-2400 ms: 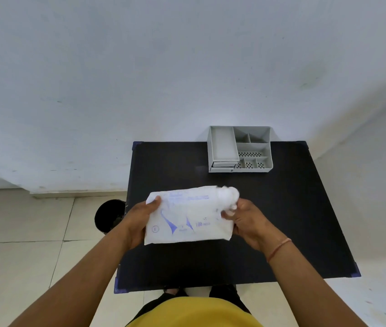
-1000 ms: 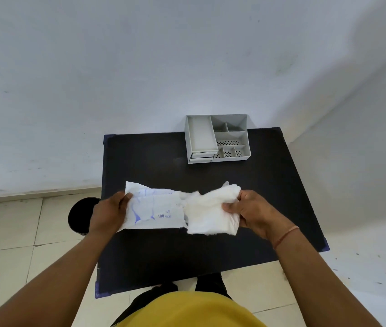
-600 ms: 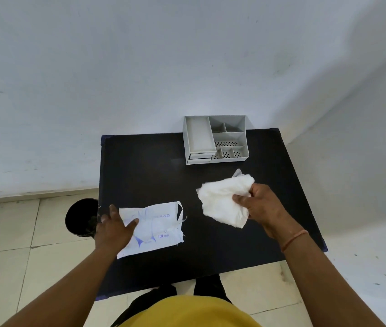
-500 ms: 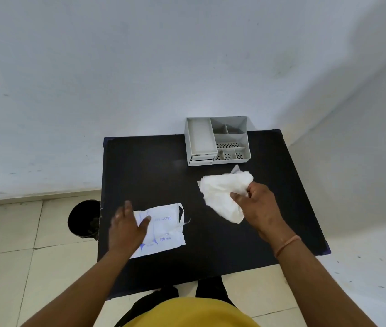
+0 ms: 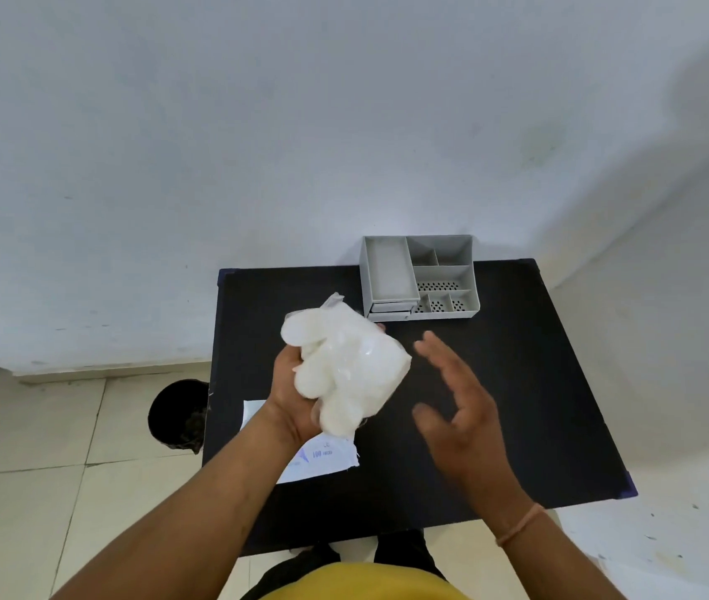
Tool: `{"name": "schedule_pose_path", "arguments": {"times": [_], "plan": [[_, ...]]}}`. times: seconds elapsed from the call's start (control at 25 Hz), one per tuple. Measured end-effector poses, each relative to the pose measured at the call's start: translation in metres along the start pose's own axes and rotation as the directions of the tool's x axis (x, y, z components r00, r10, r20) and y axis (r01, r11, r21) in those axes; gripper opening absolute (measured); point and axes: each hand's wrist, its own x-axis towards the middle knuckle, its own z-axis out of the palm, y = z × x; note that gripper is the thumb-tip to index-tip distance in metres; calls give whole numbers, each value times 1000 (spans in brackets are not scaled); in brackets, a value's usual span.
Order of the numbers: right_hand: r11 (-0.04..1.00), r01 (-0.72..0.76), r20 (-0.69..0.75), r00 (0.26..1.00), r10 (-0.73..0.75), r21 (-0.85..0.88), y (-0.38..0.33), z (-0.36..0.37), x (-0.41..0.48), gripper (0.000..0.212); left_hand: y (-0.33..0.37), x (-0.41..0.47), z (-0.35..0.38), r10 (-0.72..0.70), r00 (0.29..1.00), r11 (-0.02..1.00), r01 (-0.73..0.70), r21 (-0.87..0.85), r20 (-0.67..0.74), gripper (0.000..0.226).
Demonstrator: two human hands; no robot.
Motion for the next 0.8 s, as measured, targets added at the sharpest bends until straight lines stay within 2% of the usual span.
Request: {"name": "schedule_pose_path", "arguments": {"times": [0.04, 0.08, 0.12, 0.16, 0.2, 0.24, 0.28, 0.32, 0.36, 0.44, 0.56, 0.64, 0.68, 0.76, 0.8], "plan": [[972, -141, -60, 986, 154, 186, -3, -3, 1, 72, -1, -2, 2, -16, 1000, 997, 18, 81, -21, 24], [883, -270, -50, 949, 312, 385, -5, -4, 5, 63, -2, -3, 5, -29, 999, 987, 33, 155, -32, 32], [721, -394, 48, 892, 449, 570, -6, -4, 10, 52, -6, -3, 7, -72, 997, 981, 73, 182, -16, 34], [525, -492, 196, 831, 521, 694, -8, -4, 15, 44, -9, -2, 12, -55, 997, 990, 47, 133, 58, 27], [396, -549, 308, 793, 526, 737, -10, -2, 18, 44, -11, 1, 17, 32, 999, 989, -37, 144, 43, 34], [353, -571, 377, 788, 486, 741, -13, -1, 19, 45, -15, 10, 20, 44, 998, 996, -48, 78, 48, 51], [372, -569, 397, 803, 444, 734, -15, 1, 19, 43, -21, 16, 25, -1, 999, 1000, 0, 19, 54, 61], [410, -550, 378, 820, 429, 727, -15, 2, 21, 40, -26, 19, 33, 40, 999, 997, -39, 60, -14, 60], [452, -531, 336, 831, 444, 716, -13, 1, 24, 36, -28, 20, 33, 74, 994, 988, -63, 141, -75, 53], [508, -547, 302, 819, 488, 665, -5, -11, 33, 30, -23, 20, 31, 94, 991, 963, -67, 261, -92, 47], [564, -599, 402, 800, 445, 568, 6, -49, 50, 31, -2, 18, 35, 109, 991, 895, -65, 442, -74, 55], [537, -630, 497, 775, 390, 561, 8, -73, 59, 41, 6, 20, 31, 43, 998, 856, -16, 517, -41, 69], [474, -670, 550, 741, 385, 572, 11, -77, 62, 44, 6, 22, 26, -18, 998, 841, 44, 539, -54, 70], [341, -778, 599, 626, 500, 528, 24, -78, 65, 30, -7, 30, 14, -135, 980, 828, 193, 526, -147, 71], [328, -821, 590, 566, 576, 468, 33, -76, 63, 19, -15, 33, 8, -169, 962, 823, 256, 507, -213, 72]]}}
